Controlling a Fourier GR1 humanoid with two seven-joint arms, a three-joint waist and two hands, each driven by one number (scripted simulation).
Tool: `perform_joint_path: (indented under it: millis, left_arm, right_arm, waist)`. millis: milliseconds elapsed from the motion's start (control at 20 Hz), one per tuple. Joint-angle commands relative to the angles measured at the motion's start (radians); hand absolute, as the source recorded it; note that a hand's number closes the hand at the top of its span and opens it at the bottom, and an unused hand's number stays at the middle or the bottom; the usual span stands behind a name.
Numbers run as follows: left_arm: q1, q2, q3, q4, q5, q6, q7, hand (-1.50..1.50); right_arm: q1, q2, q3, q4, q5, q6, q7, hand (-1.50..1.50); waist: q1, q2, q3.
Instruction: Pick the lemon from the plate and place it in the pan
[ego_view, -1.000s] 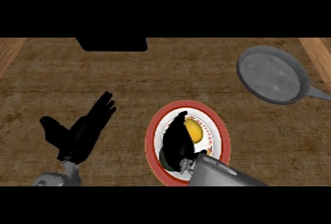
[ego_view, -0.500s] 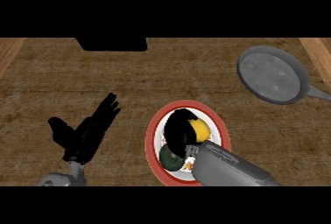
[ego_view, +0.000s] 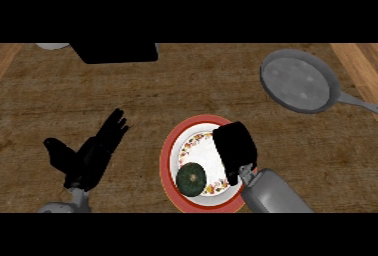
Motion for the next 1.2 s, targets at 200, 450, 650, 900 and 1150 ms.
perform_joint_path:
  millis: [200, 450, 650, 900, 1150]
  left_arm:
    - [-0.030, 0.003, 0.014, -0.008, 0.010, 0.001, 0.030, 0.00]
    - [-0.015, -0.002, -0.003, -0.063, 0.015, 0.002, 0.065, 0.00]
    - [-0.021, 0.002, 0.009, 0.009, 0.016, -0.038, 0.011, 0.00]
    - [-0.015, -0.023, -0.020, -0.067, -0.028, 0.003, 0.062, 0.00]
    - [-0.044, -0.017, 0.005, -0.084, 0.018, -0.037, 0.112, 0.00]
  right_arm:
    - [0.148, -0.037, -0.135, -0.405, -0.017, -0.238, 0.069, 1.50]
    - [0.256, -0.027, -0.259, -0.587, -0.178, -0.311, 0.025, 1.50]
    - [0.265, 0.020, -0.366, -0.665, -0.345, -0.308, 0.017, 1.50]
    - [0.254, 0.002, -0.518, -0.449, -0.461, -0.393, -0.141, 1.50]
    - [0.151, -0.082, -0.627, -0.229, -0.421, -0.460, -0.269, 1.50]
  waist:
    - [0.010, -0.001, -0.001]
    - [0.027, 0.003, 0.000]
    - [0.035, 0.008, -0.001]
    - [0.053, 0.009, -0.001]
    - [0.058, 0.010, -0.001]
